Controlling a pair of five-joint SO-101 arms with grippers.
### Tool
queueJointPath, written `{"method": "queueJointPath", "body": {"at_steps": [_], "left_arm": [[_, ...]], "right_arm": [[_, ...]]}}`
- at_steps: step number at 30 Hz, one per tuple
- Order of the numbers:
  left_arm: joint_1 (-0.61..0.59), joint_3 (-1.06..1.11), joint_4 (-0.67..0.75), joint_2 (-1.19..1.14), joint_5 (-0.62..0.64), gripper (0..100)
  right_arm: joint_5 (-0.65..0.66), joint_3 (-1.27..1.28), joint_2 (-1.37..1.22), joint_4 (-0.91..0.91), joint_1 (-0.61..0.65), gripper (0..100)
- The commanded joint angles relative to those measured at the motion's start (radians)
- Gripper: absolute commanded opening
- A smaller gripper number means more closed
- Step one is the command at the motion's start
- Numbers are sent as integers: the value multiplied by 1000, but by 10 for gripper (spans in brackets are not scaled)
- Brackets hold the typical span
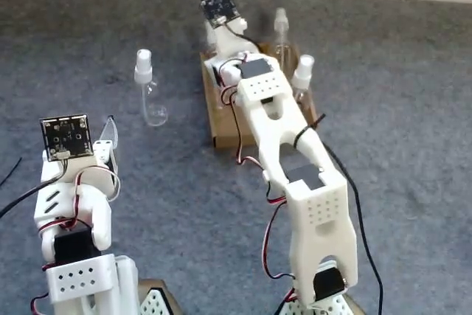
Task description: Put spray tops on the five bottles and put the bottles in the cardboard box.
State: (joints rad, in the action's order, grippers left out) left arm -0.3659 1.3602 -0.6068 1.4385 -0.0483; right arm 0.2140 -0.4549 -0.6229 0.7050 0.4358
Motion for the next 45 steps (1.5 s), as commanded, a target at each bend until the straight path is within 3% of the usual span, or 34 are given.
{"method": "queueJointPath", "body": {"at_steps": [1, 5, 19, 26, 32, 39, 45], "left_arm": [[21, -30, 25, 8, 8, 193], [21, -30, 25, 8, 8, 193], [22, -30, 21, 12, 8, 193], [22, -30, 21, 12, 8, 193], [22, -30, 21, 12, 8, 193], [21, -30, 21, 12, 8, 193], [22, -30, 23, 8, 8, 193]], "right_arm": [[-11, -53, 12, -12, 16, 118], [-11, -53, 12, -13, 16, 198], [-11, -61, -96, -59, 16, 198], [-11, -130, -94, -58, 10, 19], [-11, -236, -93, -44, 10, 6], [-120, -460, -93, 125, -33, 6], [-123, -816, -101, 481, -67, 6]]}}
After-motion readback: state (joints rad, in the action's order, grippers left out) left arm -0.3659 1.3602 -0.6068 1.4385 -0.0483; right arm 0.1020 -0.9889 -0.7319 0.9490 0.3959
